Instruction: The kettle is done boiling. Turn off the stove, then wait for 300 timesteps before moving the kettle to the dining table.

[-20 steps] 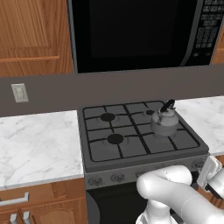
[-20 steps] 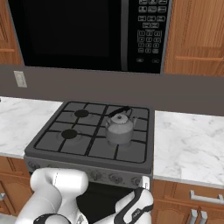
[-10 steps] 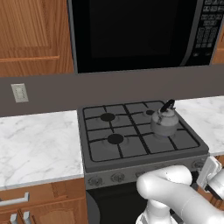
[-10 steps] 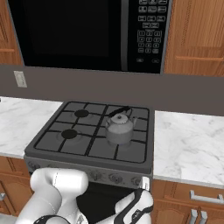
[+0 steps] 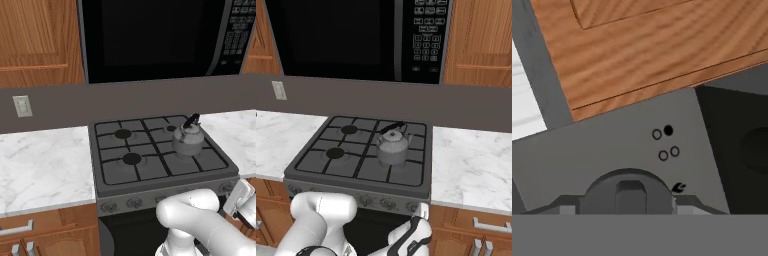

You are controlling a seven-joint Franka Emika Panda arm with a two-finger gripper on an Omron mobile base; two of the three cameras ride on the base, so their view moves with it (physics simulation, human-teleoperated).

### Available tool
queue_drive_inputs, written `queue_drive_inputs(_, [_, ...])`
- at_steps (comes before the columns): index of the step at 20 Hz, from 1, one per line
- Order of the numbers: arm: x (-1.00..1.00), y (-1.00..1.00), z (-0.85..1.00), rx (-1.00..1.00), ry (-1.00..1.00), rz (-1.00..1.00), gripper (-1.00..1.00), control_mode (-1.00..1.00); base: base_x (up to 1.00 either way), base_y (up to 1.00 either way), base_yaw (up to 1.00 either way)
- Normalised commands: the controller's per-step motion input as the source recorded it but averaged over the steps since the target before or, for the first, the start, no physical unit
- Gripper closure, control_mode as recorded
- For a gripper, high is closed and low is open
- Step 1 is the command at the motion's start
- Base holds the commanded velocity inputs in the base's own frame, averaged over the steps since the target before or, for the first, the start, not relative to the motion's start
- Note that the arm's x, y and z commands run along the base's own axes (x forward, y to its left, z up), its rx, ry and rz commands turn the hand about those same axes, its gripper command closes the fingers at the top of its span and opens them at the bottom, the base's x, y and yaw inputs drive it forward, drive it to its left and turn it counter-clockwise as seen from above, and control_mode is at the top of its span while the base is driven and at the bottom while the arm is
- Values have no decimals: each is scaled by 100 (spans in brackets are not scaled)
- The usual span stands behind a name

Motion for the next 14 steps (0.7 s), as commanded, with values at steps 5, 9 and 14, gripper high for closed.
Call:
queue_drive_inputs(5, [0,-16,-10,22,0,0,100,-100,0,0,0])
queue_drive_inputs(9, [0,-16,-9,23,-1,0,100,-100,0,0,0])
queue_drive_inputs(14, [0,-16,-3,27,0,0,100,-100,0,0,0])
